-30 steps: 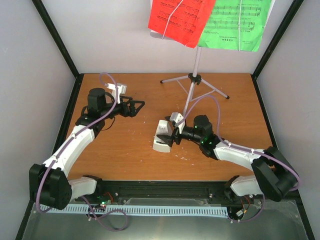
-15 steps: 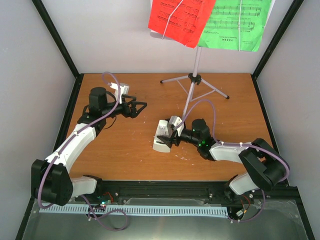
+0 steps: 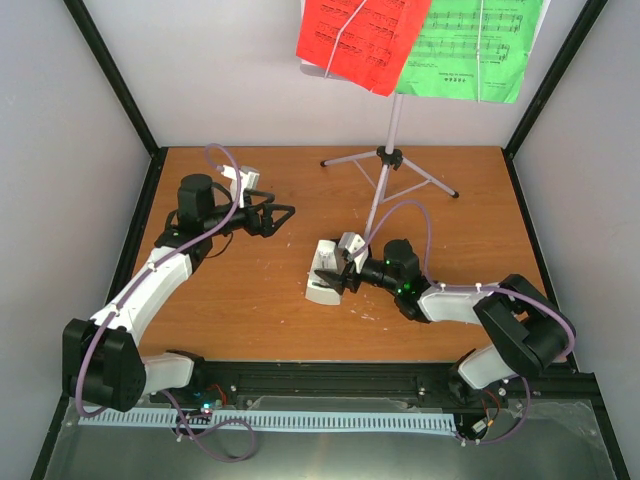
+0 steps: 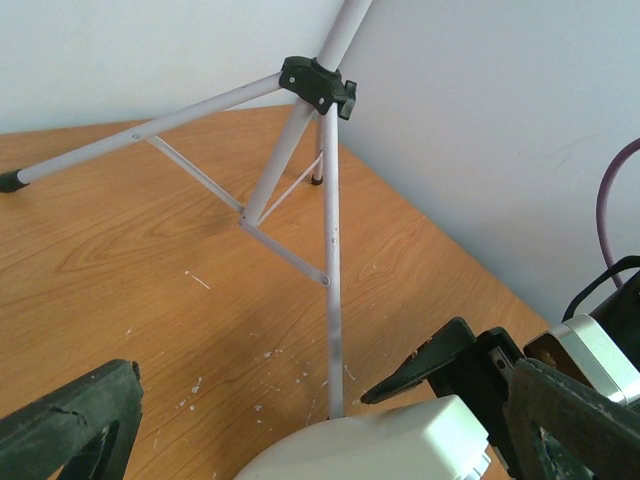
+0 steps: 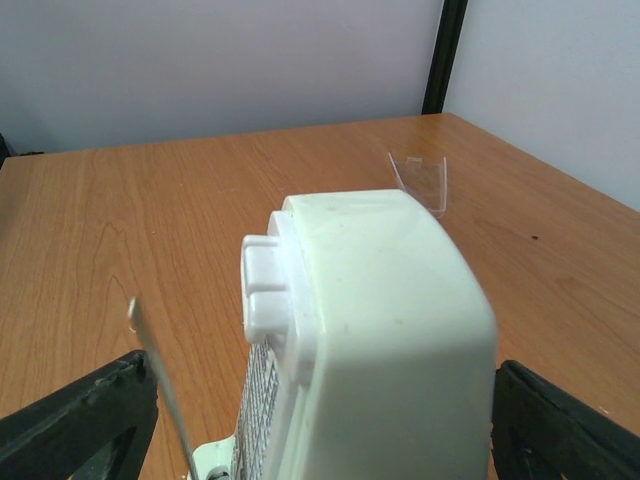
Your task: Pack up the instrument practice props
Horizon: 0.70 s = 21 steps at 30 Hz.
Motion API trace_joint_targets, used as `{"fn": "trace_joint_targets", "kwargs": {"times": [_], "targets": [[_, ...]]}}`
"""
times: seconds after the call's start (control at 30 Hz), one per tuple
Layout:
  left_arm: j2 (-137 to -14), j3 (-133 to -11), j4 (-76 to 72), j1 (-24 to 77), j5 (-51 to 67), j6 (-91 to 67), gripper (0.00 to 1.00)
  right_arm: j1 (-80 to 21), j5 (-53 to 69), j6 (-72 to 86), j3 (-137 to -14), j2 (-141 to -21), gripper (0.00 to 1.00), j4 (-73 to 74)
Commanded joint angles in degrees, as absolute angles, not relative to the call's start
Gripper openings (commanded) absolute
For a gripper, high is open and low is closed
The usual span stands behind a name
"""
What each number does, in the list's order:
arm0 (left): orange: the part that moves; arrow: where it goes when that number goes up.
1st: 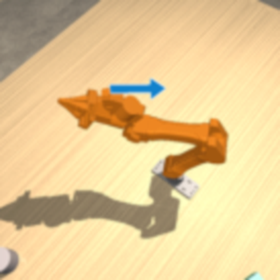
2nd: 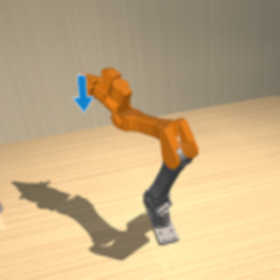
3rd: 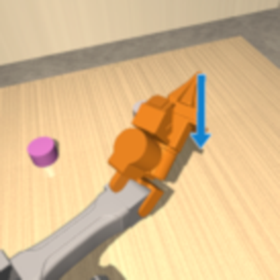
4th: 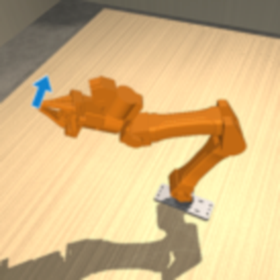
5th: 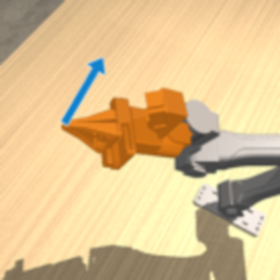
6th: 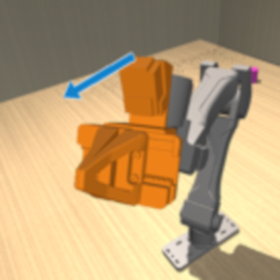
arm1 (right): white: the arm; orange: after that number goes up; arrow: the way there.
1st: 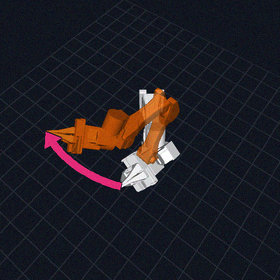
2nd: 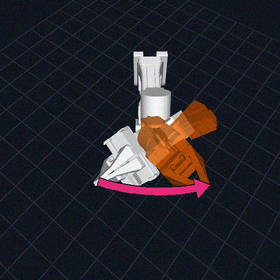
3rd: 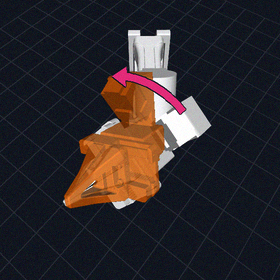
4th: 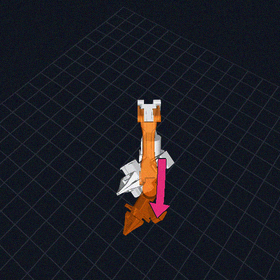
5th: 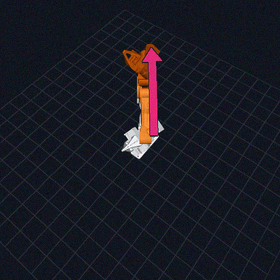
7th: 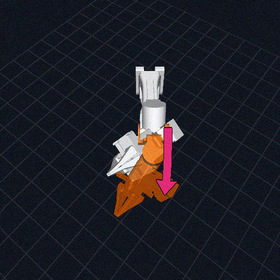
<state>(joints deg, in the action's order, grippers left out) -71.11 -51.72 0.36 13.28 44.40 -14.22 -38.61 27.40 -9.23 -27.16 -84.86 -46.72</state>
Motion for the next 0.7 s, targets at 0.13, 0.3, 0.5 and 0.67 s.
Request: {"fn": "trace_joint_targets", "kwargs": {"times": [0.13, 0.3, 0.5, 0.67], "targets": [[-71.04, -52.70, -1.43, 13.27, 46.10, -13.24, 0.99, -38.76, 25.94, -9.46, -26.87, -85.99, 0.82, -49.25], [-71.19, -52.90, -1.37, 13.27, 46.44, -13.43, 0.98, -38.76, 24.79, -9.75, -26.92, -86.48, 0.67, -49.10], [-71.52, -52.92, -0.86, 13.27, 45.84, -13.19, 0.97, -38.76, 25.18, -9.90, -26.96, -86.78, 0.66, -49.39], [-74.11, -54.01, 2.82, 15.96, 42.39, -11.35, 0.90, -38.76, 26.51, -9.36, -27.19, -87.19, 0.65, -49.42]]}}
